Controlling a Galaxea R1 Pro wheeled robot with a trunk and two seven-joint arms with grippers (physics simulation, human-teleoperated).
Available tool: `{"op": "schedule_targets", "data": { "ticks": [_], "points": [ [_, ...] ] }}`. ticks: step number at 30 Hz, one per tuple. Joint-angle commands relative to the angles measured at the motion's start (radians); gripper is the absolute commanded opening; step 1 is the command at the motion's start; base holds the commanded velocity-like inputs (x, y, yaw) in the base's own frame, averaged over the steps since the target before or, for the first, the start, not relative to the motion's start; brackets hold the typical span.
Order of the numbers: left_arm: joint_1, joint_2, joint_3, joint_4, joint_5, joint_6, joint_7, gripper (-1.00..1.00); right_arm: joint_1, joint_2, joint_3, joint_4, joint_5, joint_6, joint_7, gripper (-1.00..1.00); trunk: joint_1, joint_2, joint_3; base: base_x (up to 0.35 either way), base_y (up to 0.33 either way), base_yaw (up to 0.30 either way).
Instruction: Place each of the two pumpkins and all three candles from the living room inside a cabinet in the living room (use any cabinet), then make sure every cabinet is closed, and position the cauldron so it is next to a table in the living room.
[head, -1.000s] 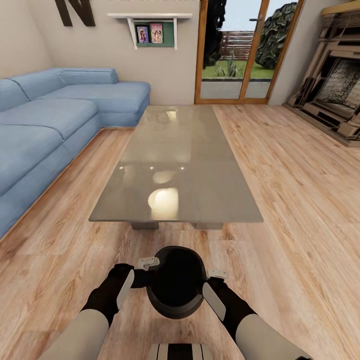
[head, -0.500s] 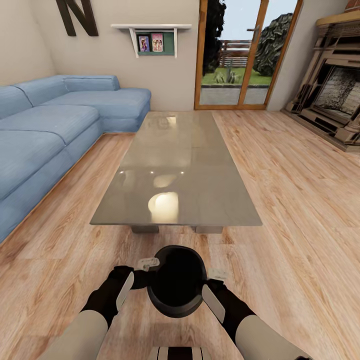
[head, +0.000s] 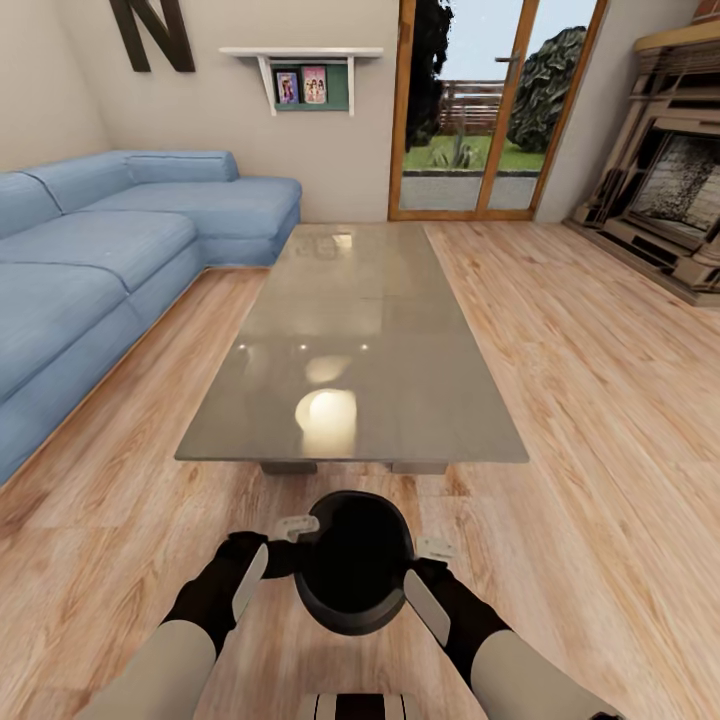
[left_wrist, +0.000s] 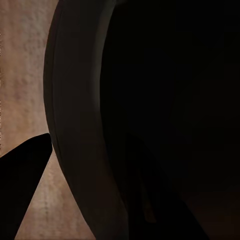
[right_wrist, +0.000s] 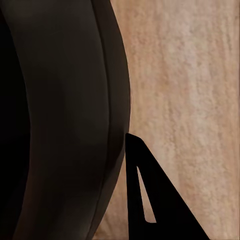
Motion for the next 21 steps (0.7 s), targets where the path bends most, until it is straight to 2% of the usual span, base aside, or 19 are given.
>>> {"op": "schedule_targets", "data": {
  "ticks": [1, 5, 16, 21],
  "points": [
    [0.0, 0.001, 0.019, -0.001, 0.038, 0.009, -0.002, -1.0, -0.001, 0.0, -0.024, -0.024, 0.002, -0.007, 0.061, -1.0, 0.0, 0.0, -0.001, 0.152, 0.0, 0.0],
    [0.0, 0.001, 0.019, -0.001, 0.038, 0.007, -0.002, -1.0, -0.001, 0.0, -0.024, -0.024, 0.002, -0.007, 0.062, -1.0, 0.0, 0.0, -0.001, 0.184, 0.0, 0.0],
    [0.0, 0.001, 0.021, -0.001, 0.039, 0.006, -0.002, -1.0, -0.001, 0.0, -0.024, -0.024, 0.002, -0.007, 0.062, -1.0, 0.0, 0.0, -0.001, 0.008, 0.0, 0.0],
    [0.0, 0.001, 0.02, -0.001, 0.038, 0.006, -0.002, -1.0, -0.001, 0.0, -0.024, -0.024, 0.002, -0.007, 0.062, -1.0, 0.001, -0.001, -0.012, 0.0, 0.0, 0.0]
  ]
}}
